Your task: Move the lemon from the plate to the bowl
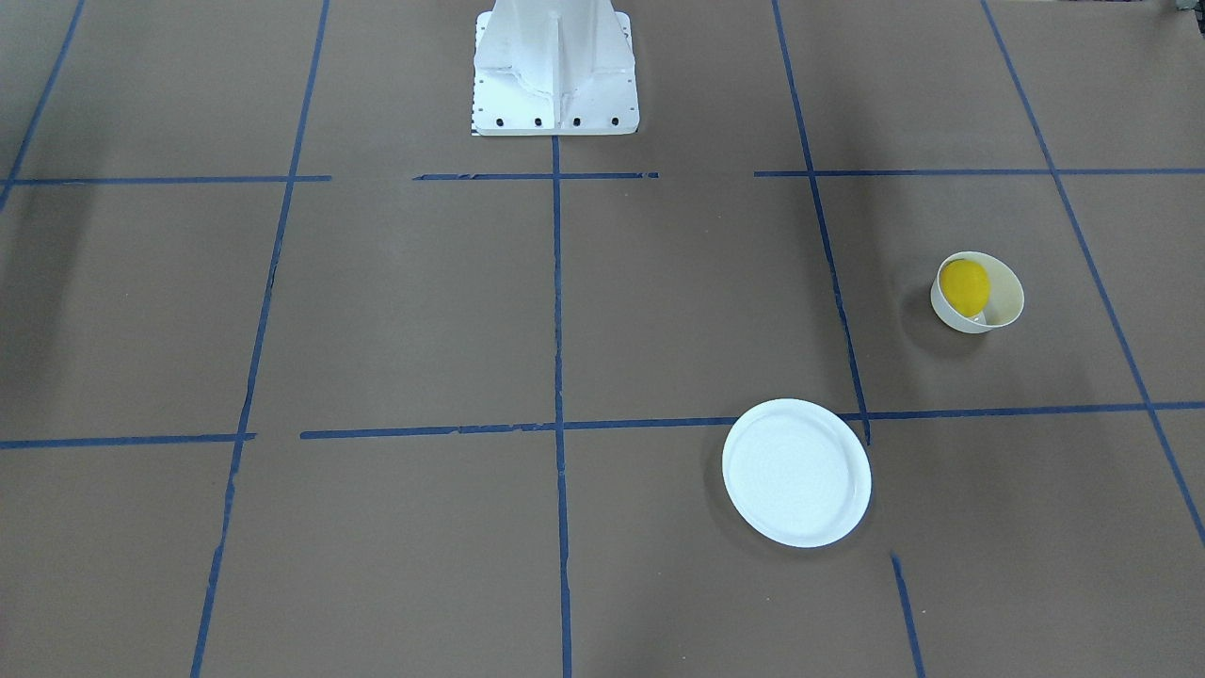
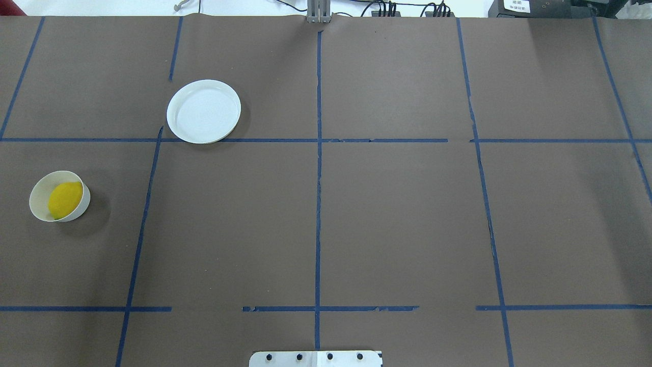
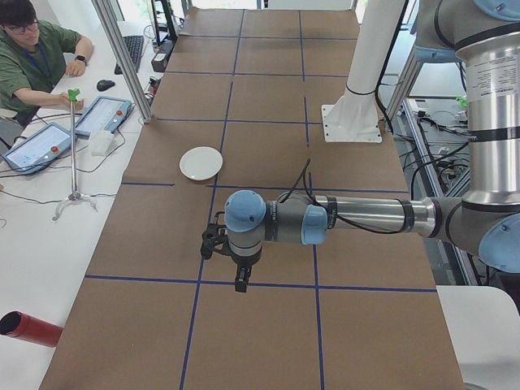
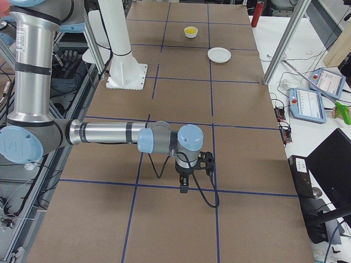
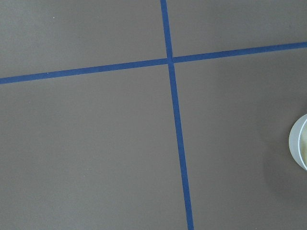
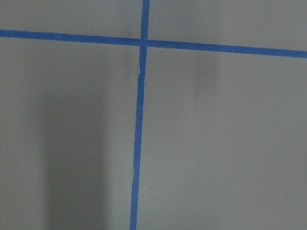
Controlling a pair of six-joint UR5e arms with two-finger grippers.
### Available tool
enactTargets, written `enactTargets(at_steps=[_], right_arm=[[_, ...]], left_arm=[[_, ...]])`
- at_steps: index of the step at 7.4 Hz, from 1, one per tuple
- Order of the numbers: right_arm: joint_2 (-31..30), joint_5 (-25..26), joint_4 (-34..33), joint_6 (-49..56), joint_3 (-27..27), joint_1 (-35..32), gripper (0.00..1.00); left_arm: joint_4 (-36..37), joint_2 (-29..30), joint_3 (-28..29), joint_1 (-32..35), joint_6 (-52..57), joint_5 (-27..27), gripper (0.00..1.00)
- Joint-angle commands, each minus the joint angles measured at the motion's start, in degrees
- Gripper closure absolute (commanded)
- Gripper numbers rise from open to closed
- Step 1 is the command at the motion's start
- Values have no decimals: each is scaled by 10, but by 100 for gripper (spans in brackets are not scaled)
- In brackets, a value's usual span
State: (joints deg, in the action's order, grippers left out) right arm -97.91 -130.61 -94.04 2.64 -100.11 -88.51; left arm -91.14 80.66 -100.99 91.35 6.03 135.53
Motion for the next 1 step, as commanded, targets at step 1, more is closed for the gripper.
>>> enactTargets(at_steps=[1], right_arm=[[0, 0, 0, 0, 0, 0, 0]], left_arm=[[0, 0, 1, 0, 0, 0, 0]])
